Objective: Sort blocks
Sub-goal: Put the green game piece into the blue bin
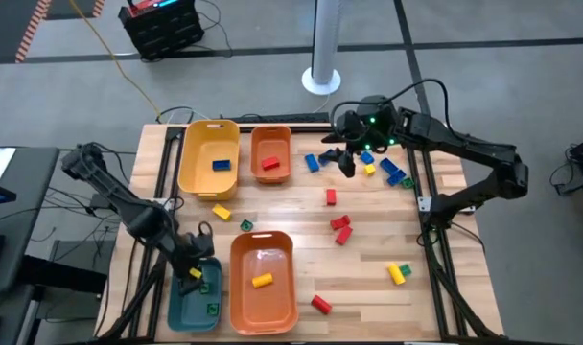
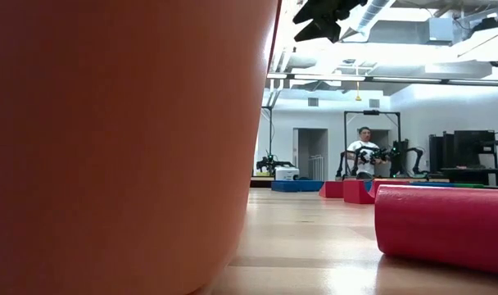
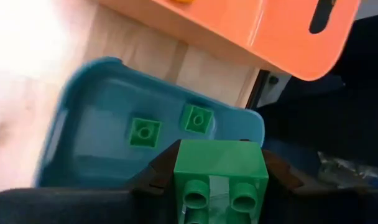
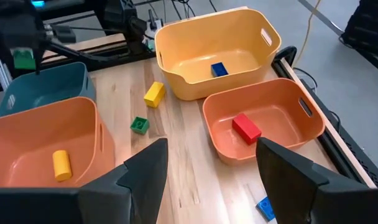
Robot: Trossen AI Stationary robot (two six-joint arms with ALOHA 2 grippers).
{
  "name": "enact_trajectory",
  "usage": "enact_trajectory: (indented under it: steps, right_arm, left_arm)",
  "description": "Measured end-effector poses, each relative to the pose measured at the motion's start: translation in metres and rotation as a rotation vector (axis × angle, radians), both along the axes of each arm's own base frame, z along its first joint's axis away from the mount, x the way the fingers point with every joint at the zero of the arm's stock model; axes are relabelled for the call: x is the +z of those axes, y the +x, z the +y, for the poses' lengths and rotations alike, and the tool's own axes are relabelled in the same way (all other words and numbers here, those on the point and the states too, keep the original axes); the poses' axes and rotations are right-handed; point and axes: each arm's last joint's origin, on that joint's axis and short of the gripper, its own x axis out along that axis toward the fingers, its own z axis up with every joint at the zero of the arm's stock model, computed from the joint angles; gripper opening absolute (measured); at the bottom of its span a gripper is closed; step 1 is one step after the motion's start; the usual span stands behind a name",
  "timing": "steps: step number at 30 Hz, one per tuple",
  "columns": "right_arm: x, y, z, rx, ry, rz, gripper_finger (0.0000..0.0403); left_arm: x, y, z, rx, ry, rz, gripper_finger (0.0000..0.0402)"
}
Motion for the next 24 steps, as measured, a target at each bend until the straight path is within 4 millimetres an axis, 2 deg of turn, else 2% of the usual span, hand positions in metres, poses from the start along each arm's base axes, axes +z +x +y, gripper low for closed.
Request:
enact_trajectory:
  steps: [7,15,20,22,24]
  right_arm:
    - [0.0,0.0,0.0,0.001,-0.001,0.001,0.0255]
    - [0.0,0.0,0.0,0.002,-0.003,0.001,0.0255]
    - [0.0,0.0,0.0,0.002,-0.002,0.001,0.0255]
    - [0.0,0.0,0.0,0.002,-0.002,0.001,0.0255]
    - [0.0,0.0,0.0,0.002,-0.002,0.001,0.0255]
  left_arm:
    - [-0.04,-0.008,-0.009,0.04,-0.078,0.051,0.0125]
    - [-0.059,-0.015,-0.011,0.069,-0.09,0.106,0.0125]
    - [-0.061,-0.016,-0.01,0.109,-0.092,0.138,0.0126]
    - [-0.061,-0.016,-0.01,0.117,-0.092,0.144,0.0153]
    - [-0.061,-0.016,-0.01,0.124,-0.094,0.15,0.0201]
